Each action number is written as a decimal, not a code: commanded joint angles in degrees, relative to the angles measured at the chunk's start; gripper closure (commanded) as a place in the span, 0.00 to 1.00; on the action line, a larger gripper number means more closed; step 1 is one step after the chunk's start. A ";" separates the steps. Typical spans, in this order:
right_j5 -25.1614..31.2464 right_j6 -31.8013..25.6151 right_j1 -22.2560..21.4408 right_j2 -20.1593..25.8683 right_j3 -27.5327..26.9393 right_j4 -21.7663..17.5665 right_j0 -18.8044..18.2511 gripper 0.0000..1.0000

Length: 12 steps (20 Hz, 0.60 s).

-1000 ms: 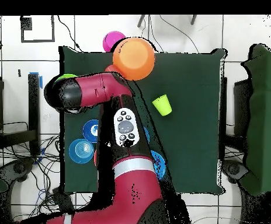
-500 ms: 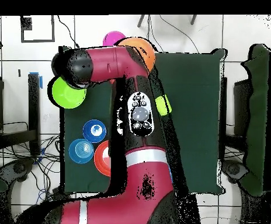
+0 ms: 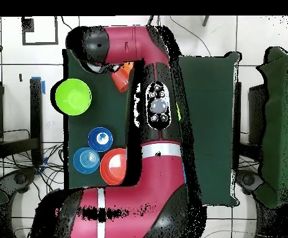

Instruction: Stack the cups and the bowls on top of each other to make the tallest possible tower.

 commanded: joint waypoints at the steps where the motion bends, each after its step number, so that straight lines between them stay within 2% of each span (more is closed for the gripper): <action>1: 7.69 -13.49 7.49 3.47 -15.35 -6.48 -0.56 1.00; 5: 6.43 -12.83 9.85 4.03 -18.57 -7.11 -0.71 1.00; 12: 7.85 -13.05 11.23 4.30 -22.57 -6.61 -0.92 1.00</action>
